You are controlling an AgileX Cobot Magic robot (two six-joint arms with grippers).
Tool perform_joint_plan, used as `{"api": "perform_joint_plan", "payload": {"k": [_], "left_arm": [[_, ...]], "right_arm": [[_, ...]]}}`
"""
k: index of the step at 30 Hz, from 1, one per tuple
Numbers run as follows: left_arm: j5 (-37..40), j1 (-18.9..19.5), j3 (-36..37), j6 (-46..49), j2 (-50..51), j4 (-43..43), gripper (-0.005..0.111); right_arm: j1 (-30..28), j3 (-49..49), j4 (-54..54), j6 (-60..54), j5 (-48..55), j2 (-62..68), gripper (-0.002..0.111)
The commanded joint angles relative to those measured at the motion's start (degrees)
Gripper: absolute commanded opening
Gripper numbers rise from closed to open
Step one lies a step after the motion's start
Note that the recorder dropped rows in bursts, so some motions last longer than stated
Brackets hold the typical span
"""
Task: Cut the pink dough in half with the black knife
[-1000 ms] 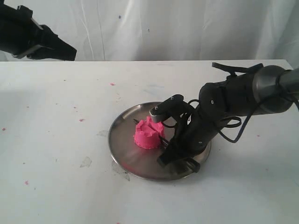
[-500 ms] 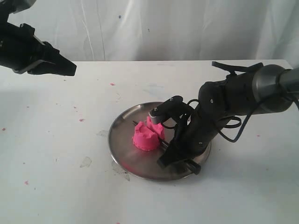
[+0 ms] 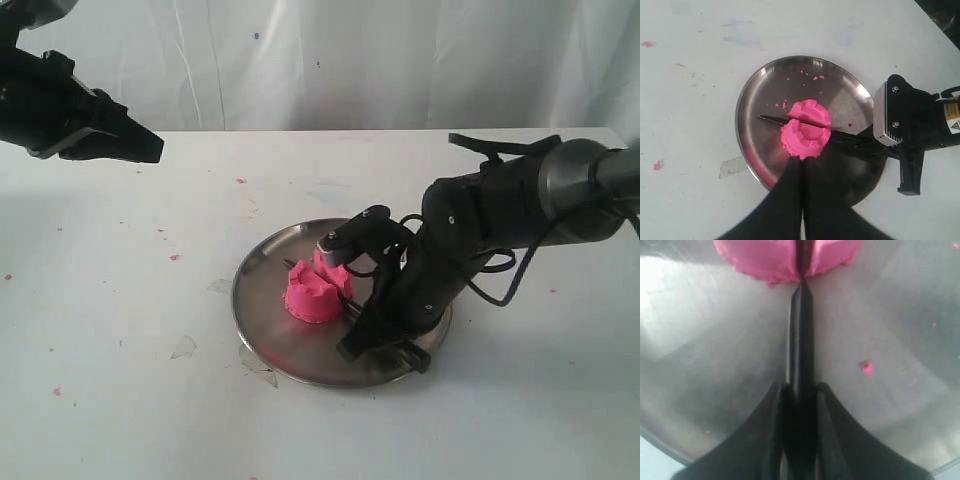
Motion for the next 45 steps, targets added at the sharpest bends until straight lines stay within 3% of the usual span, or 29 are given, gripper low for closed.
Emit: {"api": "perform_joint_plan", "payload": {"k": [1, 25, 45], "left_arm": [[0.23, 0.15, 0.37, -0.22, -0.60, -0.84, 0.000], [0.23, 0.15, 0.37, -0.03, -0.60, -0.84, 0.000], [0.23, 0.15, 0.37, 0.07, -0.60, -0.84, 0.000]], "right_arm": [[0.05, 0.45, -2.95, 1.58, 0.89, 0.29, 0.005], [0.05, 0.45, -10.40, 10.13, -1.22, 0.29, 0.005], [0.05, 0.74, 1.17, 10.13, -0.18, -12.01, 0.005]]}}
